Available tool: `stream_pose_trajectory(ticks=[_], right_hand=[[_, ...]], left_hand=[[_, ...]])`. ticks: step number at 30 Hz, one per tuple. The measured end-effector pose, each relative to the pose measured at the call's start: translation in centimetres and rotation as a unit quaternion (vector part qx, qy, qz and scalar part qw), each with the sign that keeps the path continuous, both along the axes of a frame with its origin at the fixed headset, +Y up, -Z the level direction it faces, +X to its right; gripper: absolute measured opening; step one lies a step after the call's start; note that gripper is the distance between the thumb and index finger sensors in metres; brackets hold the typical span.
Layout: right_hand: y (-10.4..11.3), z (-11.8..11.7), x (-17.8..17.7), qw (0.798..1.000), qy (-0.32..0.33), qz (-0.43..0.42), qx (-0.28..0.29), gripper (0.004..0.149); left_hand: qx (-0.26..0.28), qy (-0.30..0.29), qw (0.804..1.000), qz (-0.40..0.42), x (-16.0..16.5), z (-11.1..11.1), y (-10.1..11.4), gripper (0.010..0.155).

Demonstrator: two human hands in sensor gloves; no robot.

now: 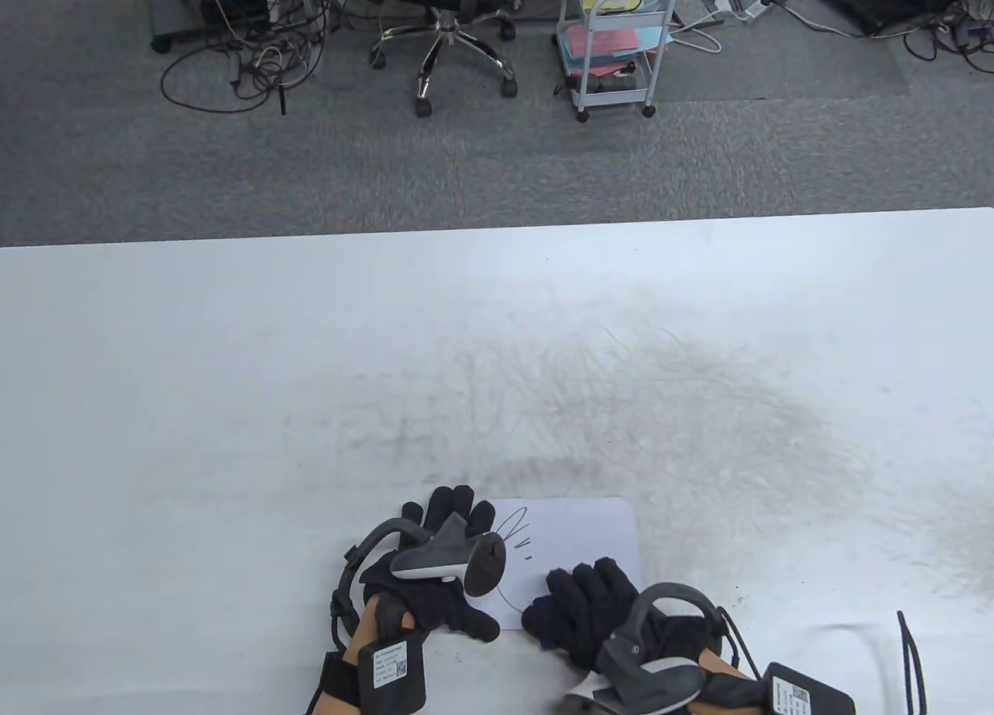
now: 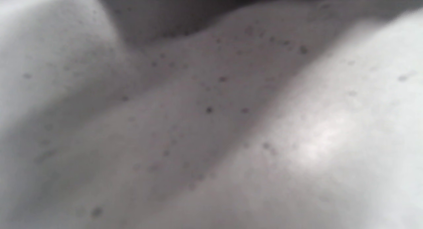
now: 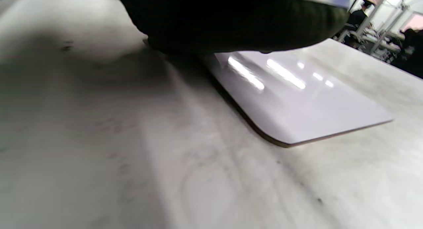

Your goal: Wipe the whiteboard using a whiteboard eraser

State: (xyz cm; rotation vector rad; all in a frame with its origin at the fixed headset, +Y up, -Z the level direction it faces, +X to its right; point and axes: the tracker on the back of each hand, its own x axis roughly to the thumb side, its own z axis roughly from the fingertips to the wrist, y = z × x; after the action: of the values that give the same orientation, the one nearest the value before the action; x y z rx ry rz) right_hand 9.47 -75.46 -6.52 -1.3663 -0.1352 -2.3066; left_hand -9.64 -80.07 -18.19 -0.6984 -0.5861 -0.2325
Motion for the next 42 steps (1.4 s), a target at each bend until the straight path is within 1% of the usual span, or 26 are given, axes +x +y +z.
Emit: stream_pose_trajectory(ticks=[2,3,5,6,7,9,14,16,18,20,21,24,26,27,28,31,34,36,37,38,40,42], right_hand=[[0.1,0.1,0.0,1.000,0.006,0.004,0.020,0.060],[0.2,-0.1,0.0,1.000,0.002,-0.002,0.009,0.061],[0.5,-1.4,0.0,0.998,-0.026,-0.039,-0.041,0.061],[0.6,-1.8,-0.2,0.997,-0.036,-0.040,-0.047,0.061],[0.7,-2.6,-0.5,0.998,-0.051,-0.027,-0.039,0.061],[0.7,-4.8,-0.9,0.997,-0.058,-0.036,-0.035,0.060],[0.1,-13.0,-1.8,0.987,-0.144,-0.068,-0.036,0.059],[0.1,-15.3,-2.1,0.983,-0.166,-0.068,-0.034,0.059],[0.1,-16.2,-2.4,0.980,-0.181,-0.070,-0.054,0.058],[0.1,-16.0,-2.5,0.981,-0.177,-0.067,-0.046,0.058],[0.1,-15.7,-2.4,0.983,-0.169,-0.068,-0.032,0.058],[0.0,-13.5,-2.1,0.989,-0.128,-0.076,-0.013,0.058],[0.0,-11.3,-1.9,0.992,-0.103,-0.071,-0.009,0.059],[0.0,-9.6,-1.7,0.994,-0.084,-0.070,-0.013,0.059],[0.1,-8.4,-1.5,0.995,-0.072,-0.067,-0.014,0.059],[0.2,-3.5,-1.0,0.998,-0.025,-0.051,-0.005,0.059],[0.3,-0.4,-0.9,0.999,0.011,-0.032,0.011,0.059],[0.3,0.0,-1.0,0.999,0.017,-0.025,0.034,0.058],[0.3,-0.2,-1.0,0.999,0.011,-0.027,0.025,0.058],[0.3,-0.8,-1.0,0.999,-0.006,-0.039,-0.002,0.058],[0.4,-2.0,-1.1,0.997,-0.034,-0.052,-0.037,0.058],[0.4,-3.7,-1.3,0.995,-0.060,-0.056,-0.048,0.058]], left_hand=[[0.000,0.000,1.000,0.000,0.0,0.0,0.0,0.131],[0.000,0.000,1.000,0.000,0.0,0.0,0.0,0.131],[0.001,-0.001,1.000,0.000,0.0,0.0,0.0,0.131],[0.000,-0.001,1.000,0.000,0.0,0.0,0.0,0.131],[0.000,-0.001,1.000,0.000,0.0,0.0,0.0,0.131],[0.000,-0.001,1.000,0.001,0.0,0.0,0.0,0.131],[-0.001,-0.001,1.000,0.002,0.0,0.0,0.0,0.131],[-0.001,-0.001,1.000,0.003,0.0,0.0,0.0,0.131],[-0.001,-0.001,1.000,0.003,0.0,0.0,0.0,0.131],[-0.001,-0.001,1.000,0.003,0.0,0.0,0.0,0.131],[-0.001,-0.001,1.000,0.003,0.0,0.0,0.0,0.131],[-0.001,0.000,1.000,0.003,0.0,0.0,0.0,0.131],[0.000,0.000,1.000,0.002,0.0,0.0,0.0,0.130],[0.000,0.001,1.000,0.002,-0.1,0.0,0.0,0.131],[0.000,0.001,1.000,0.002,-0.1,0.0,0.0,0.131],[0.000,0.001,1.000,0.002,-0.1,0.0,0.0,0.131],[0.000,0.001,1.000,0.002,0.0,0.0,0.0,0.131],[0.002,0.001,1.000,0.003,0.0,0.0,0.0,0.130],[0.004,0.001,1.000,0.003,0.0,0.0,0.0,0.131],[0.004,0.001,1.000,0.004,0.0,0.0,0.0,0.131],[0.005,0.000,1.000,0.005,0.0,0.0,0.0,0.131],[0.004,0.000,1.000,0.006,0.0,-0.1,0.0,0.131]])
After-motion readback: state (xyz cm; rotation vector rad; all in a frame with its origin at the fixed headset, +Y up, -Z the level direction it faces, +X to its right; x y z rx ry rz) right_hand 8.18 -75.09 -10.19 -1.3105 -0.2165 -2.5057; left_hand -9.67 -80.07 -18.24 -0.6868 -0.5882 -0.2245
